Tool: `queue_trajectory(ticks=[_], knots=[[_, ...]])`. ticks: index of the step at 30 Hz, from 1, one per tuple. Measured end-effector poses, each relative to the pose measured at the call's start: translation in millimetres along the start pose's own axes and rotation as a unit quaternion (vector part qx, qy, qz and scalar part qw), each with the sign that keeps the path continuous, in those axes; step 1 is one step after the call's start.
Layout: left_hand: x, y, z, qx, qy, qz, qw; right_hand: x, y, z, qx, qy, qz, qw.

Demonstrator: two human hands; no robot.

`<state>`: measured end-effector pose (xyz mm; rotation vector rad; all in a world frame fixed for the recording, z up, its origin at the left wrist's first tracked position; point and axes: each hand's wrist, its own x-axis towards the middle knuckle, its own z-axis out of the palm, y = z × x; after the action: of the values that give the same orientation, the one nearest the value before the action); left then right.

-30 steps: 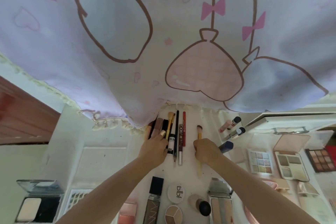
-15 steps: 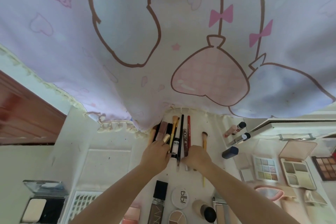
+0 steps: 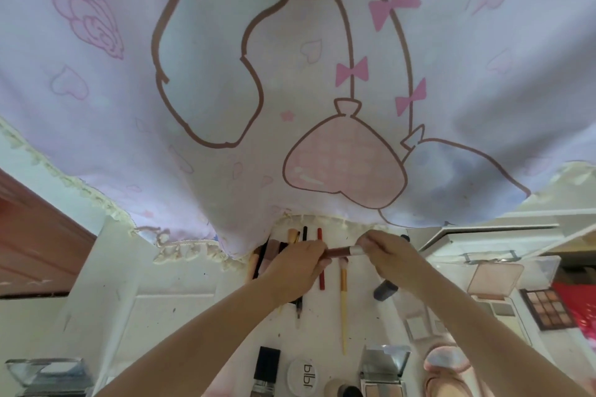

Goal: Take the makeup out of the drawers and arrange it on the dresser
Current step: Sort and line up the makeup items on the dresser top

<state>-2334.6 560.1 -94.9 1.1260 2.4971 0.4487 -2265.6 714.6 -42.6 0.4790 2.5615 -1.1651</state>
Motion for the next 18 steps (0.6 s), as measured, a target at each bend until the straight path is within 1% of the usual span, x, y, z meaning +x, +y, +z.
queue_trajectory(ticks=[3, 5, 7, 8, 10, 11, 12, 14, 15, 18], knots=[[-7, 13, -12, -0.014, 0.011, 0.036, 0.999, -7, -9, -6, 0.032, 0.1, -0.039, 0.994], [-14, 21, -23, -0.068, -0.005, 0.05, 0.996, -12, -14, -10, 0.056, 0.128, -0.082, 0.987], [-21, 25, -37, -0.159, -0.053, 0.054, 0.984, -20, -17, -16, 0.055, 0.113, -0.132, 0.983], [-25, 26, -43, -0.221, -0.081, 0.055, 0.97, -25, -19, -20, 0.052, 0.096, -0.154, 0.982], [-32, 28, -55, -0.354, -0.127, 0.041, 0.926, -34, -24, -31, 0.026, 0.05, -0.201, 0.978], [-33, 27, -59, -0.366, -0.122, 0.037, 0.922, -35, -25, -37, 0.005, 0.029, -0.223, 0.974], [-33, 25, -62, -0.33, -0.094, 0.038, 0.938, -35, -26, -43, -0.022, 0.009, -0.233, 0.972], [-31, 24, -62, -0.229, -0.019, 0.049, 0.972, -32, -29, -51, -0.038, -0.006, -0.208, 0.977], [-29, 24, -62, -0.191, 0.009, 0.051, 0.98, -29, -29, -53, -0.032, -0.001, -0.19, 0.981], [-25, 25, -59, -0.091, 0.067, 0.057, 0.992, -24, -27, -56, -0.079, 0.027, -0.163, 0.983]])
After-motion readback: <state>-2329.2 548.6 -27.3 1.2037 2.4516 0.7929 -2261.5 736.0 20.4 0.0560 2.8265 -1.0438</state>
